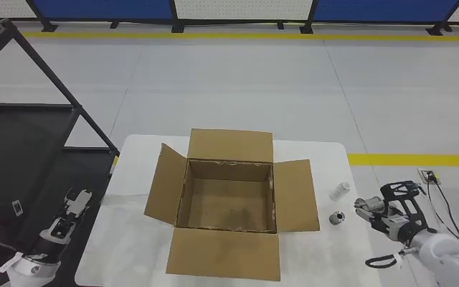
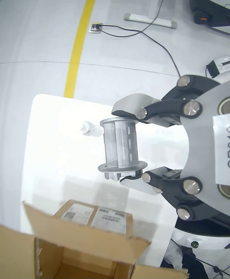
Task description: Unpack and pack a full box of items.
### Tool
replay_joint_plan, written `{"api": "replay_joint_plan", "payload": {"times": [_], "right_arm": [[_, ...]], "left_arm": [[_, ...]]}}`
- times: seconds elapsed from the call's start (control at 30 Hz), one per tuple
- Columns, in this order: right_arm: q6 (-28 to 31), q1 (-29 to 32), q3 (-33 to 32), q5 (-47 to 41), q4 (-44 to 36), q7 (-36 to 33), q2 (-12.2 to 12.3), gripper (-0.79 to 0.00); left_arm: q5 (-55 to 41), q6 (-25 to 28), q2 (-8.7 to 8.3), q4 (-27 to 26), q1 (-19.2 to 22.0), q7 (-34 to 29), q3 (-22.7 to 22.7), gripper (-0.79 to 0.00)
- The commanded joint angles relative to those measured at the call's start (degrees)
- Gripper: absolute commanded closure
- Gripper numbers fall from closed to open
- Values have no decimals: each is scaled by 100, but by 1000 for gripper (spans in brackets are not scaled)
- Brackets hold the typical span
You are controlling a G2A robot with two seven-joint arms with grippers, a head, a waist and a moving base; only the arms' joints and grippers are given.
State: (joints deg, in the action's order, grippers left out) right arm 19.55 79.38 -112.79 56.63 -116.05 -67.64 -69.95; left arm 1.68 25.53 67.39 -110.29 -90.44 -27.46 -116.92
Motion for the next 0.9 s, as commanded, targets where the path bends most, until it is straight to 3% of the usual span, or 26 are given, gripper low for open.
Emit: {"api": "replay_joint_plan", "payload": {"times": [0.0,0.37,0.73,0.77,0.87], "right_arm": [[409,43,-75,1,353,-45,46,0],[1326,-938,860,609,2472,-288,239,0],[1424,-1493,1483,877,3280,-264,336,0],[1424,-1518,1520,874,3310,-272,343,-15],[1296,-1595,1617,895,3385,-312,363,-360]], "left_arm": [[0,0,0,0,0,0,0,-785],[0,0,0,0,0,0,0,-785],[0,0,0,0,0,0,0,-785],[0,0,0,0,0,0,0,-785],[0,0,0,0,0,0,0,-785]]}}
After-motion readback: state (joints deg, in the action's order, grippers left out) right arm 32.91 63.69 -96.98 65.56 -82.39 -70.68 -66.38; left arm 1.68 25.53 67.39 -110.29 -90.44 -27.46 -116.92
